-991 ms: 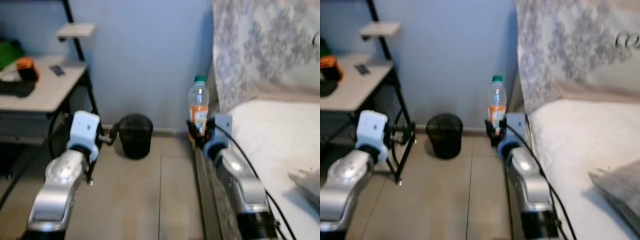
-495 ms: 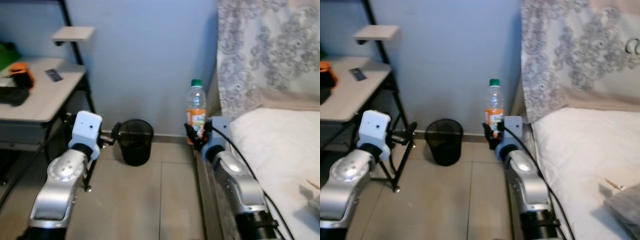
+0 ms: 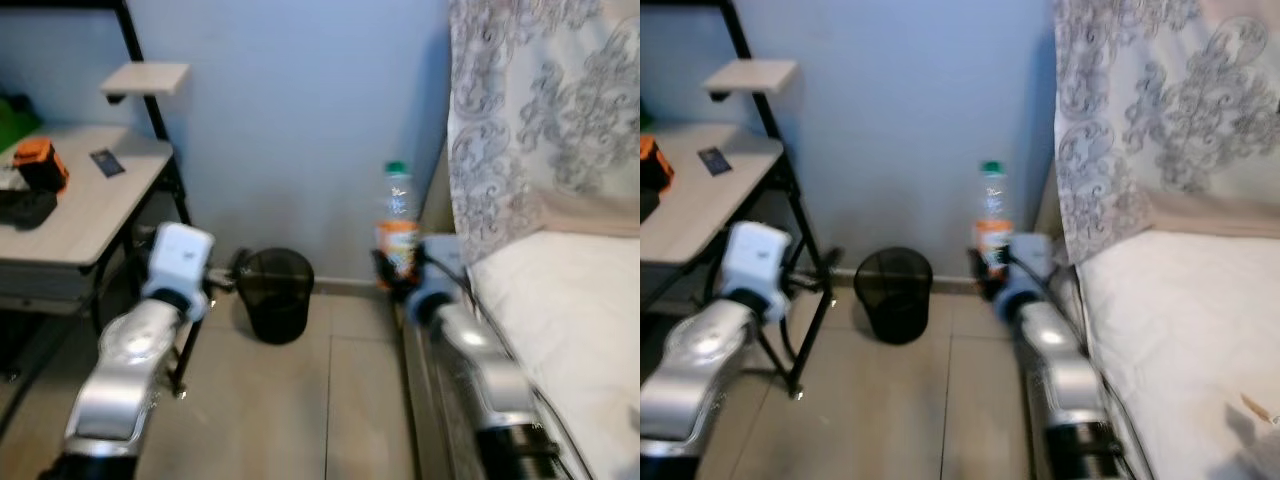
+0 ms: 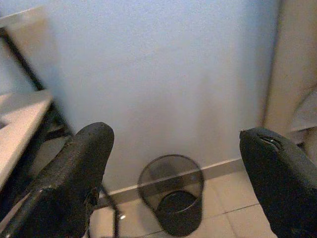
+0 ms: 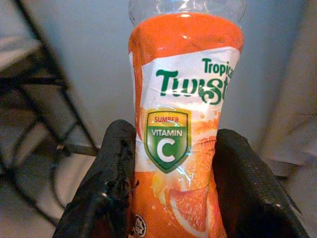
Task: Clean up the room
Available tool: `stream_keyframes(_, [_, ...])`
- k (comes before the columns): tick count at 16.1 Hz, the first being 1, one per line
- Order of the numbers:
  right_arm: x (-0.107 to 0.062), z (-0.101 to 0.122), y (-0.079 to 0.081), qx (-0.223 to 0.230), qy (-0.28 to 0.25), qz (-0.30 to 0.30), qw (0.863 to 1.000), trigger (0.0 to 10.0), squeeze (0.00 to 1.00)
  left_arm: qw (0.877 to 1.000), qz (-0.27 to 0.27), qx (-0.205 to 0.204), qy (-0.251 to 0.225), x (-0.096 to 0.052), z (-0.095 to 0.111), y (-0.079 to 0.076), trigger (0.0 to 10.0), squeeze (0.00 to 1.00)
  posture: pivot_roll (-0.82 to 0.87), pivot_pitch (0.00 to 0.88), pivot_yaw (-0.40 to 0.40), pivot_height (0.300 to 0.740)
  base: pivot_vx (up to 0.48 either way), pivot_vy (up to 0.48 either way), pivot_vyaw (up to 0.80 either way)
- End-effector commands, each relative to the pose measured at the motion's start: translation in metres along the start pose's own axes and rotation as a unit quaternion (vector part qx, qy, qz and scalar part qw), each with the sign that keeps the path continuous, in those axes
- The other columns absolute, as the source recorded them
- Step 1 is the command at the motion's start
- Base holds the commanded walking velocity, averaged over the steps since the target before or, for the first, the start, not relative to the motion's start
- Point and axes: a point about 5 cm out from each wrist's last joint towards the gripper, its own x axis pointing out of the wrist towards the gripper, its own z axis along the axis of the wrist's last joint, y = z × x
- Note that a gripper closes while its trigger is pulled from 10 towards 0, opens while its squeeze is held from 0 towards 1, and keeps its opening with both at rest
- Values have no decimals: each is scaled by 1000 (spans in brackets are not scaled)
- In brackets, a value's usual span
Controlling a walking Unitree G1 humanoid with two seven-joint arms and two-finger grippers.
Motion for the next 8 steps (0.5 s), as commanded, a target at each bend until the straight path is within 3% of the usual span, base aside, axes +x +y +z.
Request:
stream_keyframes(1, [3,6,10,-1,-11,16,1000,10000,0,1000,10,8,-3,-1,2,7,10000,0,14,0,-15,740,334,0,0])
stream_keyframes(8, [4,8,9,-3,-11,17,1000,10000,0,1000,8,7,-4,0,3,5,10000,0,12,0,-19,740,333,0,0])
